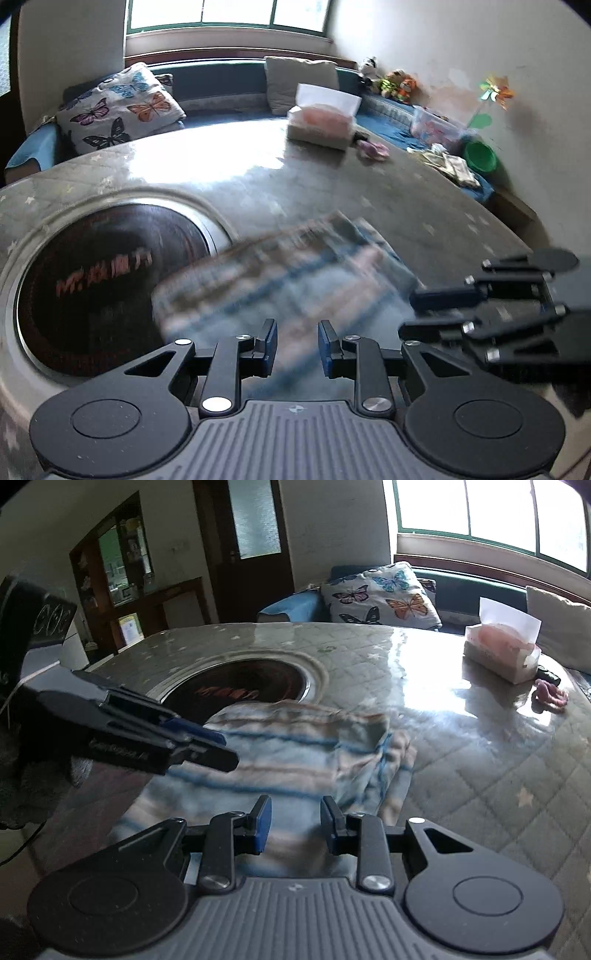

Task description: Fold clothes

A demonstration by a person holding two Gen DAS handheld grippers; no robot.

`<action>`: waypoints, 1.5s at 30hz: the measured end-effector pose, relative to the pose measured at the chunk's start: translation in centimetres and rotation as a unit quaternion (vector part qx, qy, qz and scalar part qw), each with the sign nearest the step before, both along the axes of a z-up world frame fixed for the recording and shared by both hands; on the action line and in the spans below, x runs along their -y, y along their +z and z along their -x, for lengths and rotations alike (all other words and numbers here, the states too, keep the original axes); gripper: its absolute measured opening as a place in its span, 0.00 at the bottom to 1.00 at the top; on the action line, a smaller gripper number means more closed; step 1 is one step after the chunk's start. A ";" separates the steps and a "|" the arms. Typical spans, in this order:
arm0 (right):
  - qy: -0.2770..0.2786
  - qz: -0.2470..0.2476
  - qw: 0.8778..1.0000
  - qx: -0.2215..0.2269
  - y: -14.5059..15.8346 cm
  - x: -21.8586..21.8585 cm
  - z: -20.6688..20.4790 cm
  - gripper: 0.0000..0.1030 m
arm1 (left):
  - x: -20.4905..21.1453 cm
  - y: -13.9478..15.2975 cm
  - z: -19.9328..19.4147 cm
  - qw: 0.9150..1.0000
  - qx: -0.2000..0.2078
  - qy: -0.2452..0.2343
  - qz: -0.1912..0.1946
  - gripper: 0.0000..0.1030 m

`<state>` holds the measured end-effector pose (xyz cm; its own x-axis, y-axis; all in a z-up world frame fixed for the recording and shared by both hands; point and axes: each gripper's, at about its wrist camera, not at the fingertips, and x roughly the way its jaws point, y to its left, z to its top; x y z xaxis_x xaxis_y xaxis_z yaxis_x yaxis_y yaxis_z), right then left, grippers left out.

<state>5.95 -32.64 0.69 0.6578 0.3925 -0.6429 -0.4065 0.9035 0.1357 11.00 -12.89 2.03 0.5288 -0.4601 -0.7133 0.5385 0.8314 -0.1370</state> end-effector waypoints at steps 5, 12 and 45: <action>-0.007 -0.010 1.000 -0.003 -0.2 0.2 2.9 0.27 | -1.7 -0.5 3.4 1.000 -0.012 0.003 0.006 0.26; -0.028 -0.026 0.999 -0.012 -0.6 0.9 4.6 0.27 | -2.8 -1.7 5.8 1.000 -0.014 0.006 -0.012 0.26; -0.118 -0.036 0.992 0.011 -1.0 2.4 -1.7 0.41 | -5.3 -1.5 0.2 0.993 -0.032 0.111 0.012 0.42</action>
<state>7.66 -35.05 -0.27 0.7508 0.2690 -0.6033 -0.1875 0.9625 0.1959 10.79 -7.63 0.51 0.5728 -0.3545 -0.7390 0.3312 0.9249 -0.1869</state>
